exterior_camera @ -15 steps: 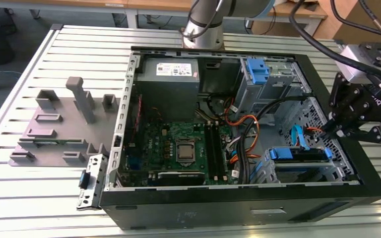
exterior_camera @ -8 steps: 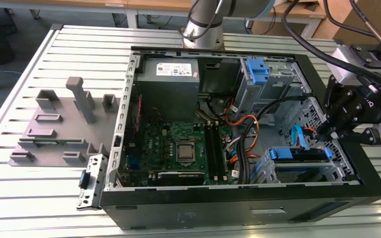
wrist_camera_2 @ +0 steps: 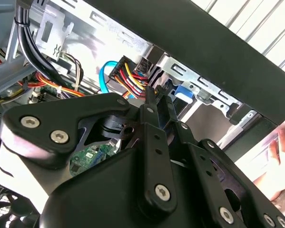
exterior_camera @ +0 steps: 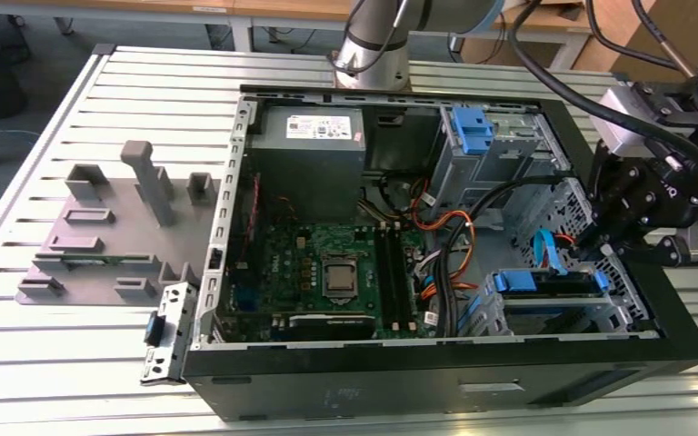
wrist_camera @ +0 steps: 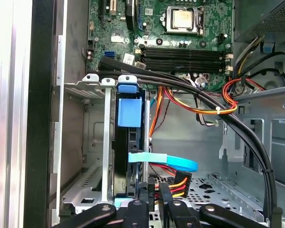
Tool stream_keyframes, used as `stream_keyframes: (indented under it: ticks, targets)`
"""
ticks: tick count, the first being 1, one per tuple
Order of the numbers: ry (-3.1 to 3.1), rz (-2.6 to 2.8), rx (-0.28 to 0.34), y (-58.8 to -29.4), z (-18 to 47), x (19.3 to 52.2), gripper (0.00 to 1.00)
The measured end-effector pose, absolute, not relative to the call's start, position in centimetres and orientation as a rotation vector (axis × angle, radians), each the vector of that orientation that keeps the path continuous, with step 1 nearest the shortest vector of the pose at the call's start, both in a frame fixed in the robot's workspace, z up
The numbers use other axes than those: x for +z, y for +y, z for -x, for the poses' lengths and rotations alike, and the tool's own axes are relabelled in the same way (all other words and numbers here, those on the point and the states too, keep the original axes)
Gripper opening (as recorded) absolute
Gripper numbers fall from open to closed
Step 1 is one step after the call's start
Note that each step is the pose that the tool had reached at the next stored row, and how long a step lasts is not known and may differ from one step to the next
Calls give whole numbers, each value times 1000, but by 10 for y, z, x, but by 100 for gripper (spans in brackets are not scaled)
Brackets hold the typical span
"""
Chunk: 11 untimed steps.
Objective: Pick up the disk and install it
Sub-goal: 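Insert the second disk wire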
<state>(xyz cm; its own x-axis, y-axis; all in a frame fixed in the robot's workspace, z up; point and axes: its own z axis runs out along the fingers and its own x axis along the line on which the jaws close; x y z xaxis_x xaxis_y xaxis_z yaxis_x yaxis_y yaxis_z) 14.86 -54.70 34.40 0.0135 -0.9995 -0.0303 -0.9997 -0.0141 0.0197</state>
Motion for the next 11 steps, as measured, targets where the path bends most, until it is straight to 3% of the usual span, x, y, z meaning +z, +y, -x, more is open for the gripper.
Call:
stream_keyframes:
  ticks: [11]
  targets:
    - [2201, 2231, 56, -549, -146, 344, 24]
